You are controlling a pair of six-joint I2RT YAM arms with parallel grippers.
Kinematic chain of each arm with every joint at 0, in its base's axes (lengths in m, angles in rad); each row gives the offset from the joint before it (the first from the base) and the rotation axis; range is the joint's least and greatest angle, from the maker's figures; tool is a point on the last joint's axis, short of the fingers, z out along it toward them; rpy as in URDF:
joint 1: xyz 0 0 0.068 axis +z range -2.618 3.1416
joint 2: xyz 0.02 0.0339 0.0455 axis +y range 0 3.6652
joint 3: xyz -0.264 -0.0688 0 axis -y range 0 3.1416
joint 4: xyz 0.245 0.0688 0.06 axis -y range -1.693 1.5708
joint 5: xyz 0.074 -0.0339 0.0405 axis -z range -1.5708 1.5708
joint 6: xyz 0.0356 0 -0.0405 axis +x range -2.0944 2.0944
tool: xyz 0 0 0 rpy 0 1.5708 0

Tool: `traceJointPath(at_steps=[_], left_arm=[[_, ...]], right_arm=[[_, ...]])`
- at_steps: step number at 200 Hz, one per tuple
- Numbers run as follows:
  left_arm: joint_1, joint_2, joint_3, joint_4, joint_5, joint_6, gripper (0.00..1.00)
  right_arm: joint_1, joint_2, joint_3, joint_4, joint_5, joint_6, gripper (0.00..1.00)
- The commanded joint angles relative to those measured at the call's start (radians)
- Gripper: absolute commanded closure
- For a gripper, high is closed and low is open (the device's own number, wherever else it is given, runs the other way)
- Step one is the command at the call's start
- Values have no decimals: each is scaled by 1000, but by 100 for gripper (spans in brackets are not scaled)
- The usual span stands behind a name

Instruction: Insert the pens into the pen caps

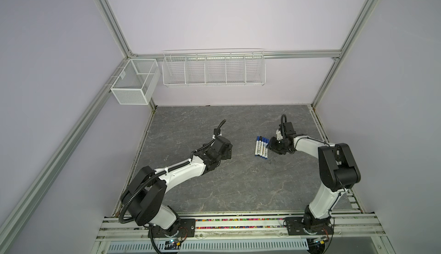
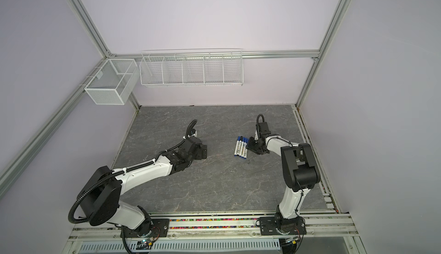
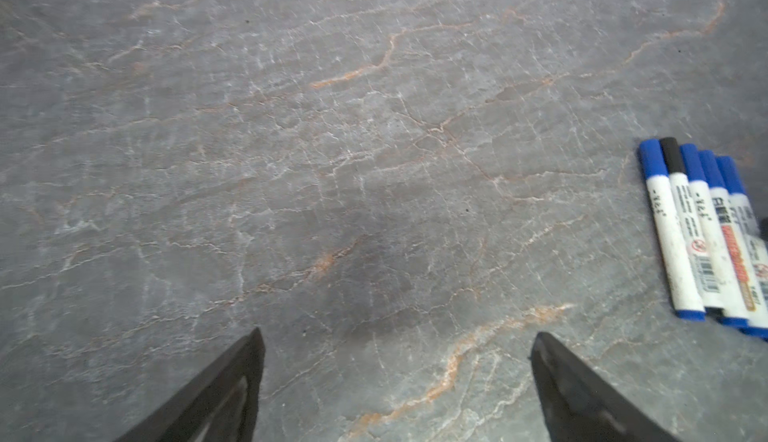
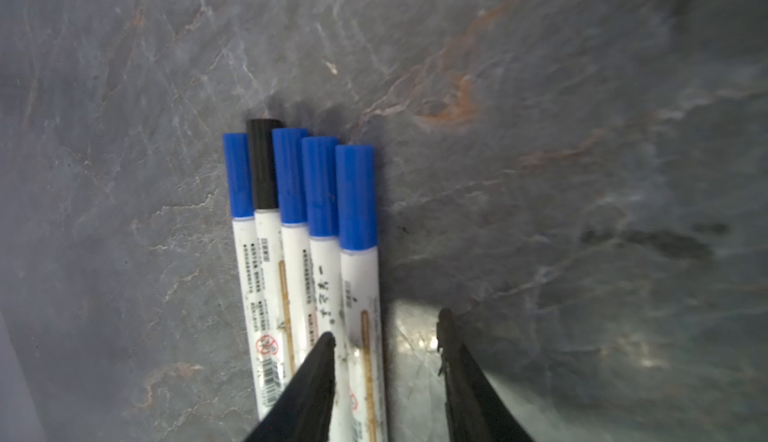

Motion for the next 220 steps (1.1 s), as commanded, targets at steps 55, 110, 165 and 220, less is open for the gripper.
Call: traceJointPath(at_steps=[55,110,165,220], left_arm=[[211,-188,-79,16,-390,55,1],[322,-218,-211,360,-599,347,1],[490,-73,-307,514,-507,290,0],[582,92,-302,812,-269,407,1]], right_arm=[[-25,-590,-371,314,629,-318,42],[-47,-357,-476,627,863,-436,36],[-97,-221,-723,1328,475,-639,12],[-179,-236,-637,1144,312,-590,12]])
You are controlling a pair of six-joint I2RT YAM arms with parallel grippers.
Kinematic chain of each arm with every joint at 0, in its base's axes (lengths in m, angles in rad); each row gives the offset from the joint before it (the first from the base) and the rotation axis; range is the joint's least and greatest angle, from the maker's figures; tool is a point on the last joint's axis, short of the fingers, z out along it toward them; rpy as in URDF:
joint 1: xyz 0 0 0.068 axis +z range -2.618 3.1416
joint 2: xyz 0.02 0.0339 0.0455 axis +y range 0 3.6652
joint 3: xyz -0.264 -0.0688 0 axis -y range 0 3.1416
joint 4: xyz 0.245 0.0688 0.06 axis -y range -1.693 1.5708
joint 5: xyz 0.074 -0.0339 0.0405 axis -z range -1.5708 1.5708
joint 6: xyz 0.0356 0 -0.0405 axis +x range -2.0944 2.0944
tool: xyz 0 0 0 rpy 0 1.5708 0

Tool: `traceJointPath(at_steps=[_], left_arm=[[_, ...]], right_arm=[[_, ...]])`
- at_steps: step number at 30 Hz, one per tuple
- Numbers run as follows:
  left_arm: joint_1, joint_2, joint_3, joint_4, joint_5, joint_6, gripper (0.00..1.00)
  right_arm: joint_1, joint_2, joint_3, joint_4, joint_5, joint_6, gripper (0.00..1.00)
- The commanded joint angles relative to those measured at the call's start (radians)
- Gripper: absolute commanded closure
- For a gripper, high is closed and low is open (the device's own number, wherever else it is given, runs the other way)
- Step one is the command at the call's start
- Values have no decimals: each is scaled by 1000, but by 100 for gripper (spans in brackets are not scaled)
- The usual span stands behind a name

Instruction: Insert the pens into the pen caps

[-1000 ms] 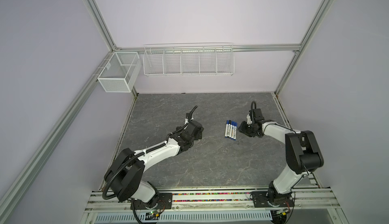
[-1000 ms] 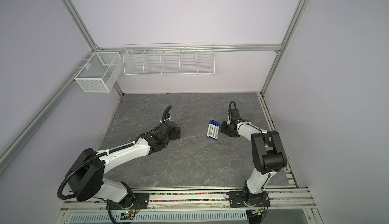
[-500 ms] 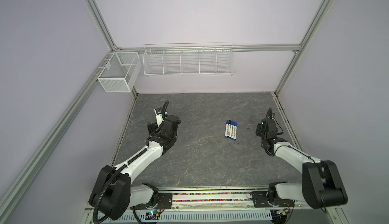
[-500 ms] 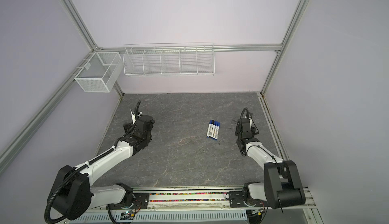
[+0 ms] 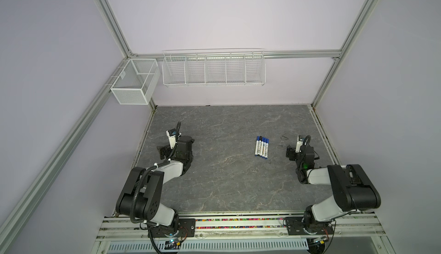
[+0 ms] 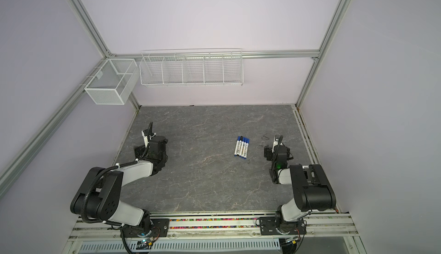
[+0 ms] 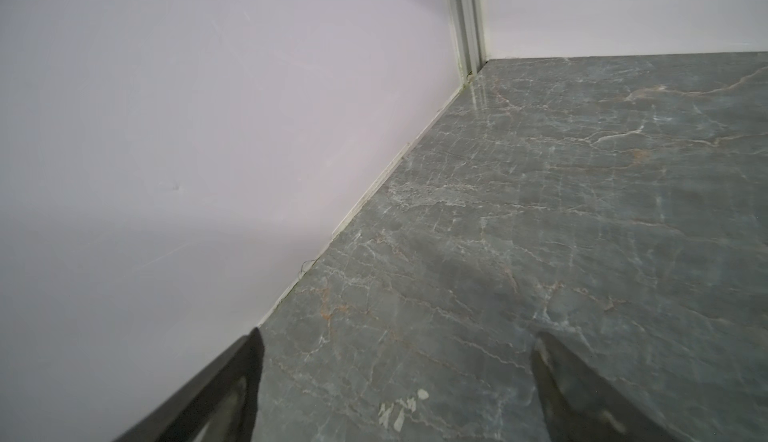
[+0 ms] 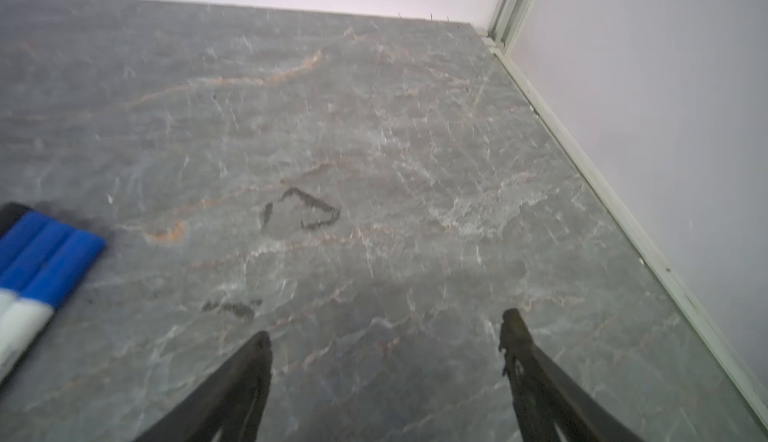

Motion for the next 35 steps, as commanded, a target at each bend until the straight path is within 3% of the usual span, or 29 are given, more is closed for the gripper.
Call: traceJointPath(at_steps=[1,3,6,12,13,16,20,35], left_arm=[[61,55,2,201,162,36,1],[81,31,50,49,187,-28,1],[87,0,-30,168,232,-13,1],[160,-8,-165,370,503,-6,1],[162,37,-199,513,512,22,1],[165,-14,-153,335,527,-8,1],[165,30,-189,482,531,20,1],[165,24,-185,457,530,13,1]], right_arm=[[-13,-17,14,30,-106,-16,12],[-12,-17,14,33,-106,-17,12],[-11,-17,13,34,-104,-17,12],[-13,-19,14,30,-107,-17,11],[-13,-18,14,30,-106,-17,12],[-12,-19,13,30,-106,-16,12],[-13,-18,13,29,-107,-16,11],[-30,-18,16,26,-147,-9,12]])
